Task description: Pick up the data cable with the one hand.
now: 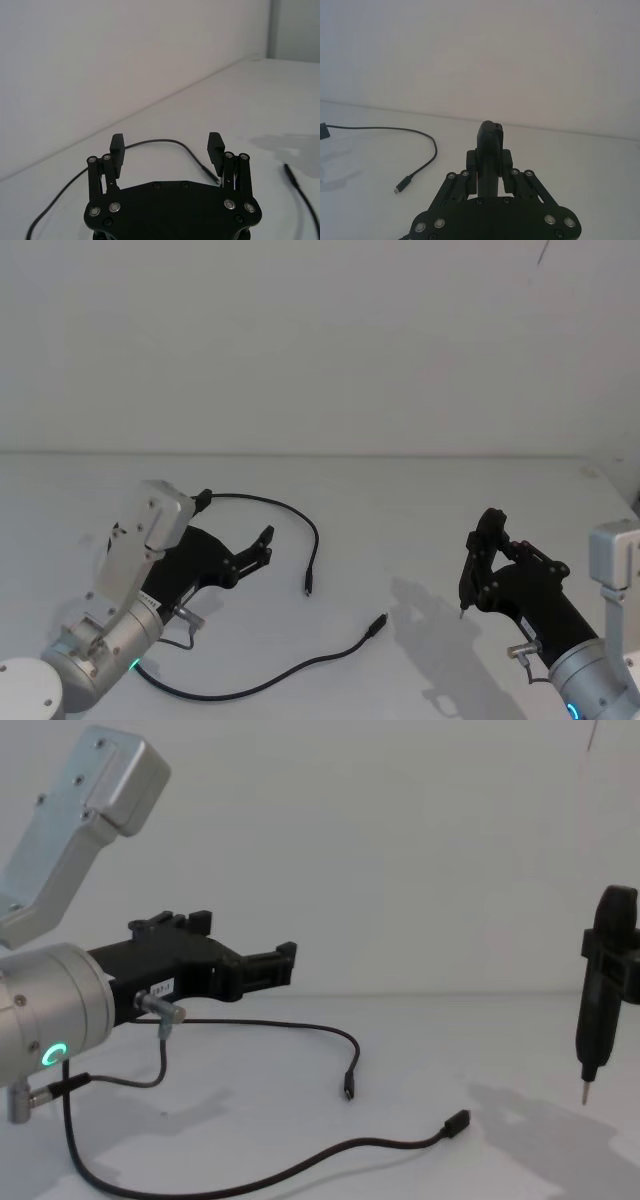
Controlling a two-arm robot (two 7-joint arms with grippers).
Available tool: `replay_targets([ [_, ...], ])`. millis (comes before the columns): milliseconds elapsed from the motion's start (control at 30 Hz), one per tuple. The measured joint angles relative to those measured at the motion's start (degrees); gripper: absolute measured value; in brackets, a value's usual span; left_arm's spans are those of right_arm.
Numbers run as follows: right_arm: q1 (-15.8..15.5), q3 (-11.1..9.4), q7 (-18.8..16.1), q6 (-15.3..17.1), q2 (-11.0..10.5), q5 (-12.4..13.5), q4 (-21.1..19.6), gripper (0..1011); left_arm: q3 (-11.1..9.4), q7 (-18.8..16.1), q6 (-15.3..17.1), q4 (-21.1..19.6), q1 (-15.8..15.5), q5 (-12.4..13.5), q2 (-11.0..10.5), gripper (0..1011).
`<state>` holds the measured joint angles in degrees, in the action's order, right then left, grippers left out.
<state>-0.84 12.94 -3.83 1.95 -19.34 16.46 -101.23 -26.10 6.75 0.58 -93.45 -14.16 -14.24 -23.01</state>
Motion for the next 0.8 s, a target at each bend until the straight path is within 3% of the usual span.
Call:
replay_targets([
  [333, 0.0, 0.0, 0.0, 0.0, 0.0, 0.0, 0.0, 279, -0.22, 7.51, 1.89, -0.99, -0.21, -3.76, -2.2, 1002],
  [800, 0.0, 0.0, 0.0, 0.0, 0.0, 0.0, 0.0, 279, -1.51, 19.88, 8.13, -2.26, -0.06, -9.1, -8.35, 1001],
])
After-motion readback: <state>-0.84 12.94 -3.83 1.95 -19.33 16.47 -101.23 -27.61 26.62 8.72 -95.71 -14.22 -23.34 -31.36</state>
